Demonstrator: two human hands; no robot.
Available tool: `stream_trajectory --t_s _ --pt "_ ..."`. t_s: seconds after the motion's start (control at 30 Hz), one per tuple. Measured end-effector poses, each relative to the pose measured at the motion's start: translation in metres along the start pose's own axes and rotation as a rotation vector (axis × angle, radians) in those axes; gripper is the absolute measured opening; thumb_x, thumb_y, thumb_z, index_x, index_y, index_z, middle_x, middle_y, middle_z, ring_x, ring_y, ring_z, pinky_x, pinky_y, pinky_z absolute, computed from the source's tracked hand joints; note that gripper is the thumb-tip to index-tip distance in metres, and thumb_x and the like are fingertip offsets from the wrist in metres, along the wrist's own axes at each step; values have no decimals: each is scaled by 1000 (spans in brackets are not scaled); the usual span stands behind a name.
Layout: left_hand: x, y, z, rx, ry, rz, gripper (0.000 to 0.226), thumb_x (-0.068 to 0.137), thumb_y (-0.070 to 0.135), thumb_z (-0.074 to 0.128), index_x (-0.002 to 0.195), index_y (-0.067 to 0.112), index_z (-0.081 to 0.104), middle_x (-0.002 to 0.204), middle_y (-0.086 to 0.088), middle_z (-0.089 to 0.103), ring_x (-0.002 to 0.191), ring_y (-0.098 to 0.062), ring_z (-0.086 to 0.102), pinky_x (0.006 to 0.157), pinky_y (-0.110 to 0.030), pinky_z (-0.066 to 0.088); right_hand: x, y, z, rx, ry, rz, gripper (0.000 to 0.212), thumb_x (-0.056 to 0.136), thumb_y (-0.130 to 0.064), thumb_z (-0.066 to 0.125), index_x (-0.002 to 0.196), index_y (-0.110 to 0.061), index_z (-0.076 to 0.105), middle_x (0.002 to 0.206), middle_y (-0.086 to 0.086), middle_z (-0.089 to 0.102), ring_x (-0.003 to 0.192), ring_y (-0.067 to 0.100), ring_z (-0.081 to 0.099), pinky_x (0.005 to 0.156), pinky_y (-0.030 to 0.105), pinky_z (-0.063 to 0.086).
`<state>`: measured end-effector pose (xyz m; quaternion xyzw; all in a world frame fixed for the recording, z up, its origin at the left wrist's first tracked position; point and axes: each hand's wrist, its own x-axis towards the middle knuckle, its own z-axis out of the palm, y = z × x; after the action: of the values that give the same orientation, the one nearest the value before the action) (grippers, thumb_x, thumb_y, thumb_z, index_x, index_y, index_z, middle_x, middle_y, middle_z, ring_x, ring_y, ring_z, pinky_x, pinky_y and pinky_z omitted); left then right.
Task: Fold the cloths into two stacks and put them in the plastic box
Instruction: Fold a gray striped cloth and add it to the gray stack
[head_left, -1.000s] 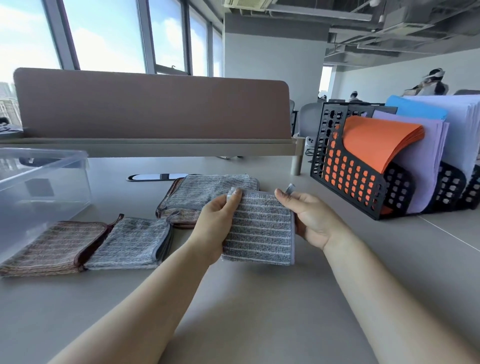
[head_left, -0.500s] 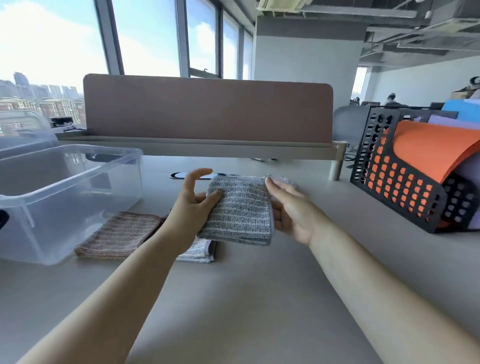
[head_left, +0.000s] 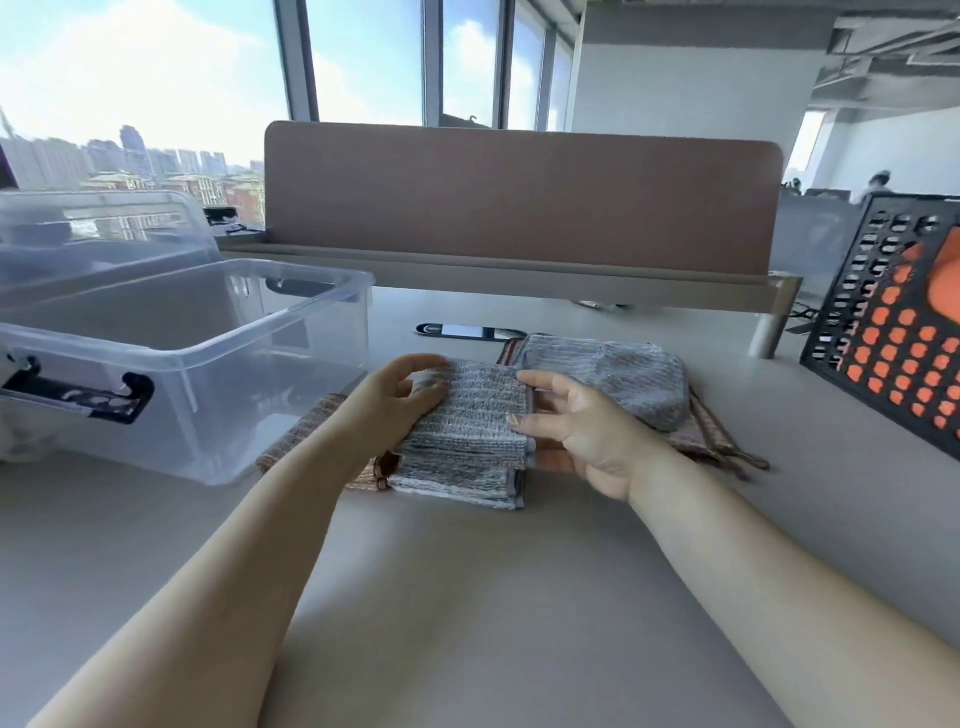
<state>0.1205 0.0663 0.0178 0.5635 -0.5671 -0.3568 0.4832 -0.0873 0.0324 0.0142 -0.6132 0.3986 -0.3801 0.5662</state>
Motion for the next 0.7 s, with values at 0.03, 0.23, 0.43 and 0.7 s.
stream_trajectory --t_s 0.03,0.23,0.43,0.7 --pt "2 -2 0 83 24 12 23 91 28 60 113 33 60 103 -13 69 83 -24 64 80 -41 54 1 4 0 -12 2 10 58 83 -2 67 134 -20 47 150 6 32 136 23 37 82 32 56" --pt "4 -12 2 515 96 79 30 90 35 59 118 27 63 114 1 64 102 -15 58 80 -23 39 6 24 1 -230 29 -9 64 78 -14 75 136 -22 47 146 6 40 136 19 34 108 48 38" --pt "3 -17 2 643 109 68 30 89 39 59 119 33 62 122 -3 64 110 -21 58 83 -25 41 4 26 4 -455 45 -75 67 81 -19 73 141 -20 42 147 1 41 136 16 35 101 20 27" --pt "3 -15 0 726 140 81 33 88 44 58 120 36 61 124 -1 62 110 -23 57 88 -32 47 0 23 5 -535 57 -119 69 83 -20 70 144 -18 38 149 3 40 136 17 37 104 23 28"
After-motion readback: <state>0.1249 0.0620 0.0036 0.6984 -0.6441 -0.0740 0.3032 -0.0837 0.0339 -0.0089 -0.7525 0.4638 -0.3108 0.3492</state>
